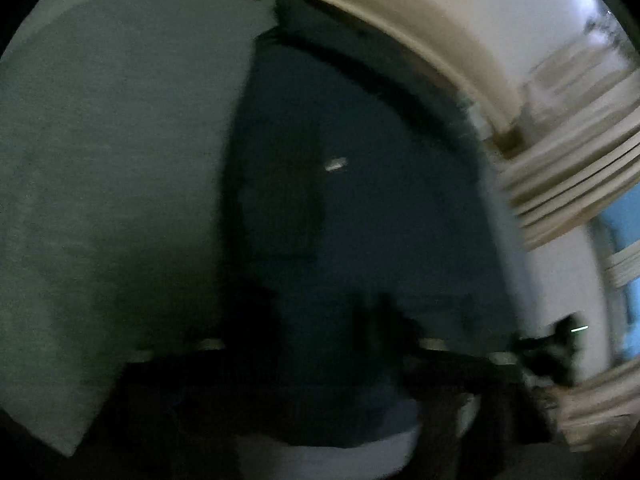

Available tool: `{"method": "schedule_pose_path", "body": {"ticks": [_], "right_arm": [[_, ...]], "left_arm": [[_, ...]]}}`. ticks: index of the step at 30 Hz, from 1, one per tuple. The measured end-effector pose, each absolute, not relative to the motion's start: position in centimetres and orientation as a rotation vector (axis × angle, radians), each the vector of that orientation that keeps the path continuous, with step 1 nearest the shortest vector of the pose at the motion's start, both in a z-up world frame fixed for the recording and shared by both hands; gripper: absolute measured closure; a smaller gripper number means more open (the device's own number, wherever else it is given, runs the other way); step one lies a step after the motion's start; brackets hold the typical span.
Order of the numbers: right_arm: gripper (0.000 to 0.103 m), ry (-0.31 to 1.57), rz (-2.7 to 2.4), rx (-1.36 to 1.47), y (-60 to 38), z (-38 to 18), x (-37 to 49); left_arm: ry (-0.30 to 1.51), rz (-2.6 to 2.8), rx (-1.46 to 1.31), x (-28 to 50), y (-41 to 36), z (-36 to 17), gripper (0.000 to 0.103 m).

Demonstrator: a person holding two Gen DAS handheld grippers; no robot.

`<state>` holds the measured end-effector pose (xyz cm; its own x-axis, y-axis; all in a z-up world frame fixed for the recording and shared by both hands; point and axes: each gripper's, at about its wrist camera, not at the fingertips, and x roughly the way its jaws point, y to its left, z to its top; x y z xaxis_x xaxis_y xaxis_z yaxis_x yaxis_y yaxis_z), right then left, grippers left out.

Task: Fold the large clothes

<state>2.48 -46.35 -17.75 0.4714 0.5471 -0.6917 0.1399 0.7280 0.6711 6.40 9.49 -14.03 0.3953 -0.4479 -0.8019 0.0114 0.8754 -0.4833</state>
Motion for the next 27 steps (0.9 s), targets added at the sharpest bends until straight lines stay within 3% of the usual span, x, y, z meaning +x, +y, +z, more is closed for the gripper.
{"method": "schedule_pose_path", "body": {"ticks": [4, 10, 27], "right_arm": [[0.085, 1.078, 0.266, 0.678, -45.3, -17.2, 2.6], [0.089, 1.067, 0.260, 0.617, -44.5, -16.1, 2.1], [0.089, 1.094, 0.265, 0.603, -43.6, -16.5, -0.7]], "left_arm": [[1.119, -0.292, -0.414, 6.1, 9.2, -13.9, 0.074], [1.079, -0.277, -0.361, 4.8, 9.7, -12.9, 0.082], [1.061, -0.302, -0.413, 1.3, 10.7, -13.4, 0.082]]}}
